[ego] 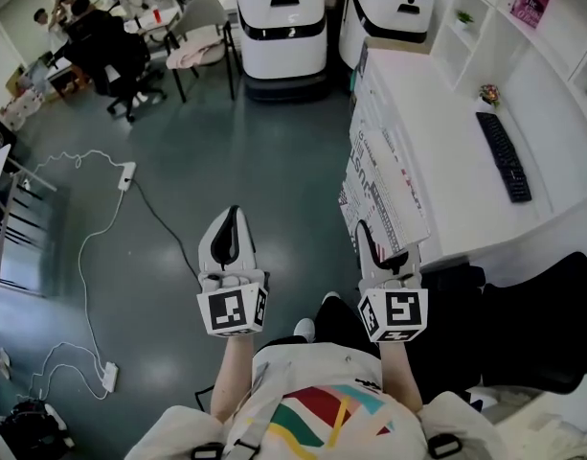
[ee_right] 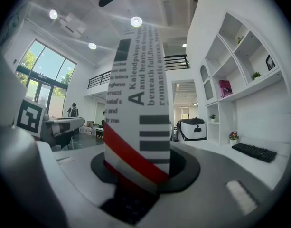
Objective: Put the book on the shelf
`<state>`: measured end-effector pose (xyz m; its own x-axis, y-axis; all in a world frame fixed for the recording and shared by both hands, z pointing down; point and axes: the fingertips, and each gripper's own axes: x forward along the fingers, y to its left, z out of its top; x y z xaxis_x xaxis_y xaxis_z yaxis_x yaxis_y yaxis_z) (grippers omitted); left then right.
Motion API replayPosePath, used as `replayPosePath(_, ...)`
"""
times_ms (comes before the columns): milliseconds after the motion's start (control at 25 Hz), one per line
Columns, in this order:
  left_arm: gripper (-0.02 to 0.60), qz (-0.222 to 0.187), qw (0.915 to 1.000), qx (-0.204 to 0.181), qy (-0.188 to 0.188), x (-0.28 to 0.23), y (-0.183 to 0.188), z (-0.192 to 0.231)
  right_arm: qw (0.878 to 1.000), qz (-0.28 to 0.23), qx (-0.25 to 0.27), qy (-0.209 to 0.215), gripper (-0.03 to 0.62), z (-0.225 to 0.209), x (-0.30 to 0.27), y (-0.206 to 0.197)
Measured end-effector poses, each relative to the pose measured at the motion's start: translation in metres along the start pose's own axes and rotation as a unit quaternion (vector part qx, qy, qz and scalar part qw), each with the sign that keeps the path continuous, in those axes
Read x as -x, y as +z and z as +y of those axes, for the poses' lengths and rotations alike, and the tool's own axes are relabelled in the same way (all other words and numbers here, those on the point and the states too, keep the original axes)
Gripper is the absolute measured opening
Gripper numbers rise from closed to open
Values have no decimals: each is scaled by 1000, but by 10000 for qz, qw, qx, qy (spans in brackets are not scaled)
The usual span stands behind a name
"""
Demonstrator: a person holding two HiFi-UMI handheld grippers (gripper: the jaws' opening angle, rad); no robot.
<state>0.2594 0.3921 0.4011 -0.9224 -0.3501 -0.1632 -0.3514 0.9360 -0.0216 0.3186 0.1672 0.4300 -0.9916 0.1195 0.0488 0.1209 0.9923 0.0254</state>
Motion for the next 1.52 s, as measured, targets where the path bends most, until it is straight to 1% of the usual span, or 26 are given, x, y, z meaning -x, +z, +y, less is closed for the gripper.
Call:
replayPosePath(240,2,51,9999,-43,107,-24,-12,14,9999,20,-54,132,156,0,-30,-9)
replayPosePath(360,2,95,9999,-57,64,-43,-20,15,9998,0,-84,204,156,-3,-53,-9)
replayPosePath(520,2,106,9999,-131,2,-75,-23,13,9996,-20,-110,241,156,-14,-85,-7)
replayPosePath(720,2,157,9998,-81,109,-126,-35,17,9994,48,-19,334,156,-36,-136,-8)
replayPosePath(920,2,304,9994,73,174,-184,-57,13,9990,254,77,367,156,-72,-187,-11)
replayPosePath(1080,2,403,9990,171,113,-245,-73,-1,9986,397,99,331,156,-112,-235,-13)
replayPosePath(1280,2,371,9990,158,-174,-323,-83,-23,9993,328,52,158,156,-160,-289,-8)
replayPosePath(1440,2,116,9989,235,-398,-376,-77,-37,9998,137,71,-119,156,-196,-320,3)
replayPosePath(1520,2,20,9981,234,-573,-396,-71,-51,9994,75,115,-316,156,-215,-326,7)
